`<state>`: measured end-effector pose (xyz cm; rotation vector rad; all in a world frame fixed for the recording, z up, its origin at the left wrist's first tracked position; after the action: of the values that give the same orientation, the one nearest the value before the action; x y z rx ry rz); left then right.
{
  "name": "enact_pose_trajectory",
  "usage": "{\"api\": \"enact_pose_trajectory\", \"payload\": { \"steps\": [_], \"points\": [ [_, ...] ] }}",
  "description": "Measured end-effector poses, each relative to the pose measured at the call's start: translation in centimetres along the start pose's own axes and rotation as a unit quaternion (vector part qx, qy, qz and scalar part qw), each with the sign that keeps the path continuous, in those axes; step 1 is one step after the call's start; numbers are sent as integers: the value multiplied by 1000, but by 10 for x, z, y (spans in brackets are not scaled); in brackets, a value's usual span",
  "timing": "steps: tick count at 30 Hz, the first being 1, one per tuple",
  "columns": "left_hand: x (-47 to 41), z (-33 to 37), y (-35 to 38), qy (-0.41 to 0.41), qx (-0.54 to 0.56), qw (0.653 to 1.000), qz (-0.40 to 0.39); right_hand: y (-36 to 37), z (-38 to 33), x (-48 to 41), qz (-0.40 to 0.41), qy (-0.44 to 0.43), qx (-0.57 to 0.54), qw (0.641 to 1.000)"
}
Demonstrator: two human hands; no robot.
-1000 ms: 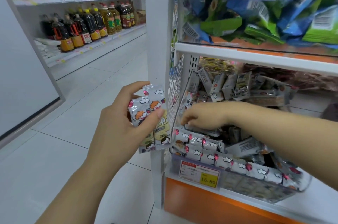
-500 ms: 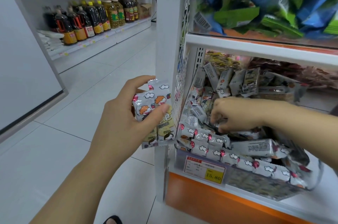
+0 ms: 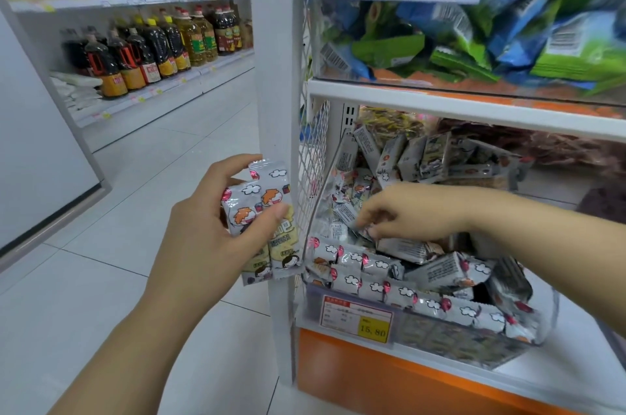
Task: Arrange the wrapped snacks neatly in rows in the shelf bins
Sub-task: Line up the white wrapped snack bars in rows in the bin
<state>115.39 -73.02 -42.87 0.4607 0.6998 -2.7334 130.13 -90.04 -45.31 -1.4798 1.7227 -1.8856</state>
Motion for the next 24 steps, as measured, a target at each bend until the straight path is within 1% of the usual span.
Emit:
{"api": "enact_pose_trajectory", "payload": {
  "steps": [3, 7, 14, 20, 24],
  "points": [
    [-1, 0, 0, 1, 1, 1000, 0, -6, -11, -18, -13, -15, -25, 999],
    [-1, -1, 0, 4, 0, 1000, -1, 1, -7, -51, -71, 2, -20, 997],
    [-3, -5, -3, 3, -13, 1000, -1, 18, -3, -77, -136, -19, 46, 989],
    [-5, -1, -1, 11, -19, 1000, 2, 27, -4, -77, -128, -36, 75, 988],
    [-4, -1, -1, 11, -21, 1000, 0, 18, -10, -65, -81, -44, 28, 995]
  ]
}}
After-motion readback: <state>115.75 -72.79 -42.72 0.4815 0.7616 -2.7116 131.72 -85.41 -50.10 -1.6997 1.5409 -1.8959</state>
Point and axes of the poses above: each hand's wrist, its own x-axis away from the middle knuckle, its own y-axis out of the palm, z = x × y, the point moved 5 cm from there along -x, towards the middle knuckle, and after that the axes turned 11 degrees about -z, right-handed, at the moved point
